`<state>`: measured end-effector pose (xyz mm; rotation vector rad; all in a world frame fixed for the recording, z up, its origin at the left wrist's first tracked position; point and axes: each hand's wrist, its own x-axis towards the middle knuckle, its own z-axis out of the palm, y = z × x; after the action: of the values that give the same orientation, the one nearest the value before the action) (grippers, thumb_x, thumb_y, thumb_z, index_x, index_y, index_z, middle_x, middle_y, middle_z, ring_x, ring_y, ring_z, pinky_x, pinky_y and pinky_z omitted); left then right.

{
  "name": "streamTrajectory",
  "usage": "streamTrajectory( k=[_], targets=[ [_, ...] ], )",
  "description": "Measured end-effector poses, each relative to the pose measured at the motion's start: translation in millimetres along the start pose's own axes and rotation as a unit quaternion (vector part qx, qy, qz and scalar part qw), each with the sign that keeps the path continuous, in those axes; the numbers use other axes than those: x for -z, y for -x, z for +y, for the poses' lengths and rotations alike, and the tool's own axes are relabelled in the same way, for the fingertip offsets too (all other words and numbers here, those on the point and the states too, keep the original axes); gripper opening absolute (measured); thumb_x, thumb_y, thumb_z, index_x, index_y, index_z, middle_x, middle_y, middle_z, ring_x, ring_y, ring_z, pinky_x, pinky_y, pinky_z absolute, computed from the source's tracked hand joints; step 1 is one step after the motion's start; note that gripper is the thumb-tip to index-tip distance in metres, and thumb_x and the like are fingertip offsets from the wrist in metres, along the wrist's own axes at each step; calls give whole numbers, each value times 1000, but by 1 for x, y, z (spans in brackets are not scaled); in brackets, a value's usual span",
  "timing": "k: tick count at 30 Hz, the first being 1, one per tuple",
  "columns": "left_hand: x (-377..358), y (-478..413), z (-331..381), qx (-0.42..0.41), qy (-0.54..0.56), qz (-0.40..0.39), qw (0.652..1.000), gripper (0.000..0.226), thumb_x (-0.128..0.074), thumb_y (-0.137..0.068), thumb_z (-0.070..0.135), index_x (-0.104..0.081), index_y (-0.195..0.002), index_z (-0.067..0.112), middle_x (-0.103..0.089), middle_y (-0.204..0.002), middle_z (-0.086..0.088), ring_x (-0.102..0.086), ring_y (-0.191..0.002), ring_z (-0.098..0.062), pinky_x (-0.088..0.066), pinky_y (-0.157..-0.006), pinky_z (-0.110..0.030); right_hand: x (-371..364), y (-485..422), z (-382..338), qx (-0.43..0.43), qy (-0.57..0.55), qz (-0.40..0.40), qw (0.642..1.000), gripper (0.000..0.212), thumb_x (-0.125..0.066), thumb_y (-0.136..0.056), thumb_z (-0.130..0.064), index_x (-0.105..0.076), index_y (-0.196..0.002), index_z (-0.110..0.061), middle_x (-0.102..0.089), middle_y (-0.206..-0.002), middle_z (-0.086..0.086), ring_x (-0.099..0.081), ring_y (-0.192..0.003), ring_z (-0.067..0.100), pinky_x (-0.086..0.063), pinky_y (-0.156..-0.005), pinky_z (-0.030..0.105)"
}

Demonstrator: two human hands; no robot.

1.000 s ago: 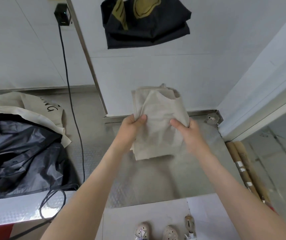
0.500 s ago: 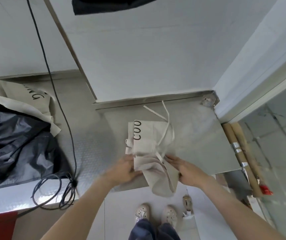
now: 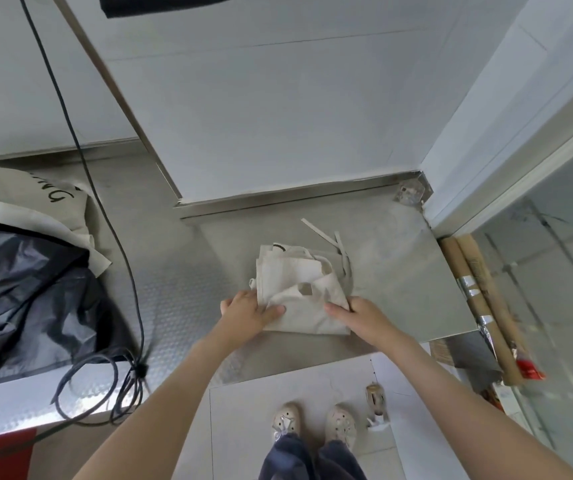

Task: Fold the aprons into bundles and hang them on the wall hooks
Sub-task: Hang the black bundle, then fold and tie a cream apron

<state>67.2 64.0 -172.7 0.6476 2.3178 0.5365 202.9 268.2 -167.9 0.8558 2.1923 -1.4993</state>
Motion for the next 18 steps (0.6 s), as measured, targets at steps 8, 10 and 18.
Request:
streamTrajectory(
  k=[8, 10, 18],
  targets=[
    [8, -17, -7, 15, -43, -49, 998, 24, -46, -100, 33, -59, -112, 16, -45, -105, 7, -35, -117, -14, -15, -100, -29, -8, -6, -21, -117, -497, -185, 840, 78, -13, -90, -70, -56, -126, -17, -64, -125, 6, -63, -113, 19, -50, -90, 36],
    [10, -17, -9, 1, -53, -65, 996, 32, -45, -100, 31, -58, -123, 14, -48, -121, 7, -31, -123, -14, -13, -104, -30, -10, -8, -29, -88, -509, -185, 836, 70, -22, -91, -66, -57, -127, -17, -64, -126, 6, -62, -115, 21, -51, -88, 36],
    [27, -27, -12, 14, -118, -143, 983, 34, -43, -99, 36, -57, -125, 20, -50, -129, 0, -36, -128, -19, -17, -101, -31, -2, -30, -51, 21, -588, -140, 796, 75, -84, -66, -22, -47, -132, -19, -68, -100, 12, -64, -108, 28, -49, -90, 37]
  ],
)
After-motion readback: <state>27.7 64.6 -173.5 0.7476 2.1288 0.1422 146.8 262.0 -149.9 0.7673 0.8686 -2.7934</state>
